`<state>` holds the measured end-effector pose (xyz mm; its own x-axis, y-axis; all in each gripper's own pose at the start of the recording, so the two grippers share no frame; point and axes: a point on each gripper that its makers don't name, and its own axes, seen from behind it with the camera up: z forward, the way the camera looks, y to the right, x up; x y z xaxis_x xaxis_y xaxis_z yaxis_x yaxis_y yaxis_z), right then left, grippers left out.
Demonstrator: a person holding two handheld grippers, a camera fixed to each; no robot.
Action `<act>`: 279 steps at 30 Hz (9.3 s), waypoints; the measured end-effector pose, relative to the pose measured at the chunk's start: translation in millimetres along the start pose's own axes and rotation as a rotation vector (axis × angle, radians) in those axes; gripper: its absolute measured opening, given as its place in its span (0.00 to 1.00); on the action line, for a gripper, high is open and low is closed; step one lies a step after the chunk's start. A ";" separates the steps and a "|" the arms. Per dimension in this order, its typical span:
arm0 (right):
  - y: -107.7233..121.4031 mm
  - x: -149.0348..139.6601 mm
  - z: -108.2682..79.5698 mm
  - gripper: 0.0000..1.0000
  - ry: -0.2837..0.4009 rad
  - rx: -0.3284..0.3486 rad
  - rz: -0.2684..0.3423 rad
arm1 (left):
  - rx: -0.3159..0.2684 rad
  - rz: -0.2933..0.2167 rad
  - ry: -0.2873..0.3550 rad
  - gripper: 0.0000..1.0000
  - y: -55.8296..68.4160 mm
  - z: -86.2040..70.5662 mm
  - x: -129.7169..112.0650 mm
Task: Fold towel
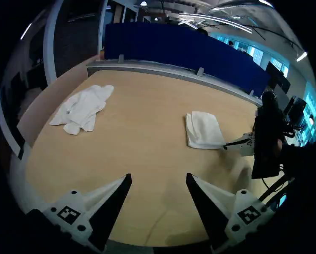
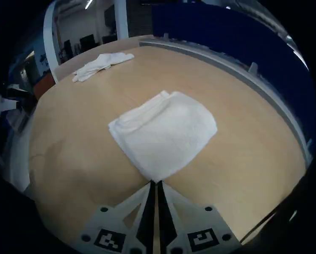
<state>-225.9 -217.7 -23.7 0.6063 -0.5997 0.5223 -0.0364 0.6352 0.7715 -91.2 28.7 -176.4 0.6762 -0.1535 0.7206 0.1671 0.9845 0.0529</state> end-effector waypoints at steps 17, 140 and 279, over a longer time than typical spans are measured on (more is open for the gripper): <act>16.9 116.4 -68.2 0.04 0.224 -0.047 -0.051 | -0.023 0.023 0.063 0.95 13.1 -5.7 30.6; 320.1 -208.2 -281.8 0.03 0.031 -0.515 0.611 | -0.114 0.141 0.021 0.96 104.6 3.2 52.4; 378.3 -104.6 -208.4 1.00 0.181 -0.551 0.529 | -0.026 0.119 -0.006 0.96 76.7 -0.9 37.9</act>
<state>-137.5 186.7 137.9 0.7405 -0.0915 0.6658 0.0145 0.9926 0.1204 -52.2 98.3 -145.6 0.6882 -0.0351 0.7247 0.1045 0.9932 -0.0511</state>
